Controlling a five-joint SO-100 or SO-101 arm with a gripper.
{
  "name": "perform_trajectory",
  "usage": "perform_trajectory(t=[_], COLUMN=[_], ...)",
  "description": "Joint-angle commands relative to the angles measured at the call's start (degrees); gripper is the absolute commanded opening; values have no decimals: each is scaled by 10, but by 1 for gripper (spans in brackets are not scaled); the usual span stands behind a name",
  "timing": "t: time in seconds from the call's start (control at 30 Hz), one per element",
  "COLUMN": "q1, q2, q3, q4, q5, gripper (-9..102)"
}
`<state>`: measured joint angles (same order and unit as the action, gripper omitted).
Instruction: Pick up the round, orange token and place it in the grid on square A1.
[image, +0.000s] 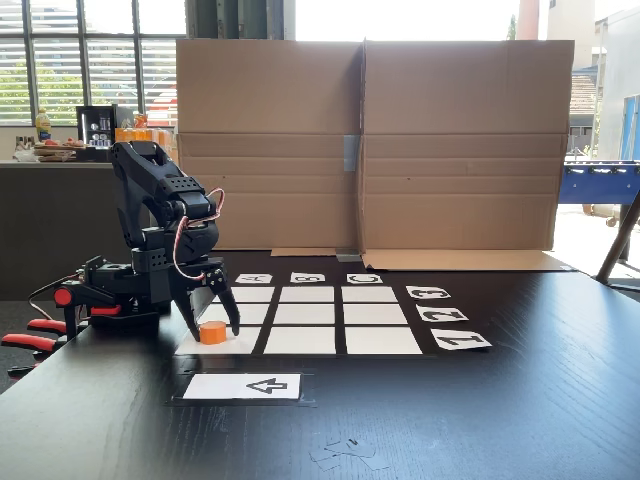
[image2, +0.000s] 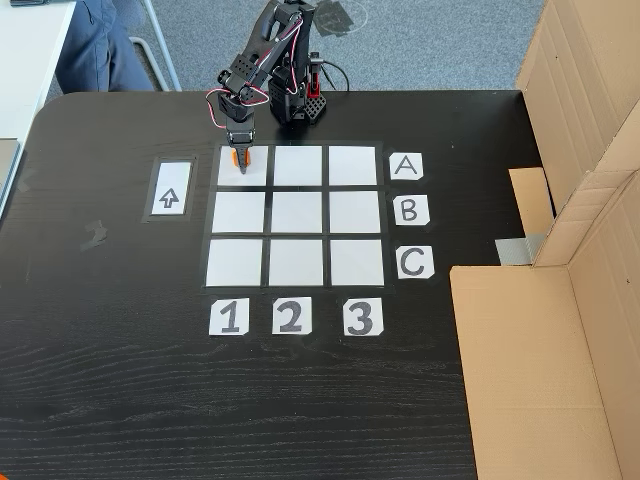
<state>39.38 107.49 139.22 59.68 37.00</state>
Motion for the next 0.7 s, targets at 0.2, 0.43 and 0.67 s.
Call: perform_trajectory(t=[0.2, 0.43, 0.67], q1=[11, 14, 18], q2=[4, 35, 68], q3=[-2, -8, -15], q4=[-11, -11, -4], q5=[-11, -11, -11], gripper=[37, 37, 37])
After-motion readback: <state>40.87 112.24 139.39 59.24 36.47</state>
